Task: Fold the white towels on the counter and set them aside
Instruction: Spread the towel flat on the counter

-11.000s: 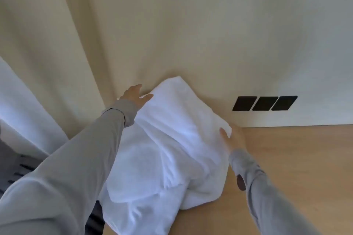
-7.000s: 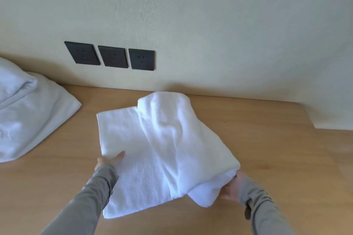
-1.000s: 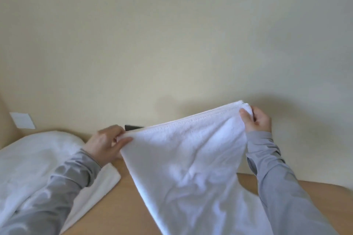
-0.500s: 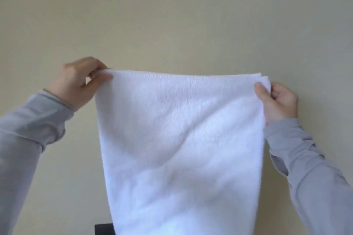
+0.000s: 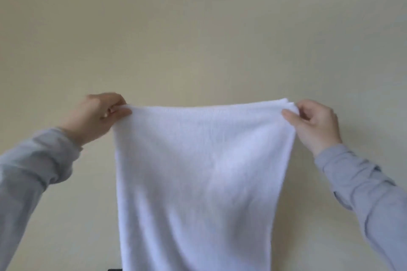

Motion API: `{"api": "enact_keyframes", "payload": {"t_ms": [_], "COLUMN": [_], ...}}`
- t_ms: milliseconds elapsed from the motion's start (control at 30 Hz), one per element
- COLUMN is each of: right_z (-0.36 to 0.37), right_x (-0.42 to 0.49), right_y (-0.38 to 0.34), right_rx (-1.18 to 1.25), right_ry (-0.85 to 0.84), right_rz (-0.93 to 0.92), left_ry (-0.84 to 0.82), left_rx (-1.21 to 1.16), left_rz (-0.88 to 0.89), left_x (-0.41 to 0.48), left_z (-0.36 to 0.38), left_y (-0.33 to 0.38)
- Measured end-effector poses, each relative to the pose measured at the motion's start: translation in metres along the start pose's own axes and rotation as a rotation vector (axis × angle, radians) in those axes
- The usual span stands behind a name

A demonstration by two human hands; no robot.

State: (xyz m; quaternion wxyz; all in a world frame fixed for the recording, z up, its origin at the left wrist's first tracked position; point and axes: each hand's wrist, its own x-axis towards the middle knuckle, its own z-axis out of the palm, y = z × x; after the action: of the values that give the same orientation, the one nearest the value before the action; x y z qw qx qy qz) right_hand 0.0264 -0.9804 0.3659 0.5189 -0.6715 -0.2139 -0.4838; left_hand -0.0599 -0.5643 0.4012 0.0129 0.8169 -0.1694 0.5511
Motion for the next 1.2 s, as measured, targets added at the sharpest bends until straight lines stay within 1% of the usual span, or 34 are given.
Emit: {"api": "enact_keyframes", "payload": {"t_ms": [67, 100, 167, 200, 300, 333, 433, 500, 667, 800, 900, 967, 1100, 1200], "right_z": [-0.003, -0.002, 0.001, 0.002, -0.003, -0.004, 0.002, 0.004, 0.000, -0.009, -0.023, -0.034, -0.056, -0.073], "right_x": [0.008, 0.008, 0.003, 0.002, 0.000, -0.002, -0.015, -0.019, -0.023, -0.020, -0.017, -0.013, 0.000, 0.011], "right_y": [-0.010, -0.012, -0.011, -0.009, -0.008, -0.007, -0.001, 0.001, -0.003, -0.007, -0.006, -0.001, 0.013, 0.027], "right_rx": [0.063, 0.051, -0.014, -0.010, 0.076, 0.073, 0.010, 0.036, 0.137, 0.182, 0.171, 0.160, 0.134, 0.104], "right_ry": [0.056, 0.033, -0.031, -0.026, 0.068, 0.067, -0.018, -0.023, -0.030, -0.006, -0.003, 0.012, 0.044, 0.074], "right_rz": [-0.050, -0.059, -0.042, -0.030, -0.023, -0.026, 0.030, 0.048, 0.048, 0.048, 0.064, 0.079, 0.121, 0.145], "left_ry": [0.095, 0.077, -0.067, -0.094, 0.045, 0.066, -0.039, -0.071, -0.040, -0.011, 0.006, 0.022, 0.046, 0.049], "left_rx": [-0.052, -0.060, -0.027, -0.022, -0.082, -0.092, -0.058, -0.065, -0.107, -0.156, -0.213, -0.236, -0.265, -0.297], "left_rz": [0.017, -0.007, -0.053, -0.057, 0.011, 0.034, 0.032, 0.019, -0.043, -0.090, -0.078, -0.037, 0.017, 0.020], "left_x": [0.003, 0.003, -0.001, -0.002, -0.003, -0.002, -0.003, -0.008, -0.013, -0.010, -0.005, -0.001, 0.002, 0.001], "left_z": [-0.009, -0.010, -0.003, 0.000, -0.007, -0.011, -0.006, 0.006, 0.016, 0.024, 0.028, 0.029, 0.026, 0.025], "left_y": [-0.003, -0.003, -0.002, -0.001, 0.002, 0.001, 0.003, 0.001, -0.017, -0.018, -0.004, 0.011, 0.057, 0.096]}}
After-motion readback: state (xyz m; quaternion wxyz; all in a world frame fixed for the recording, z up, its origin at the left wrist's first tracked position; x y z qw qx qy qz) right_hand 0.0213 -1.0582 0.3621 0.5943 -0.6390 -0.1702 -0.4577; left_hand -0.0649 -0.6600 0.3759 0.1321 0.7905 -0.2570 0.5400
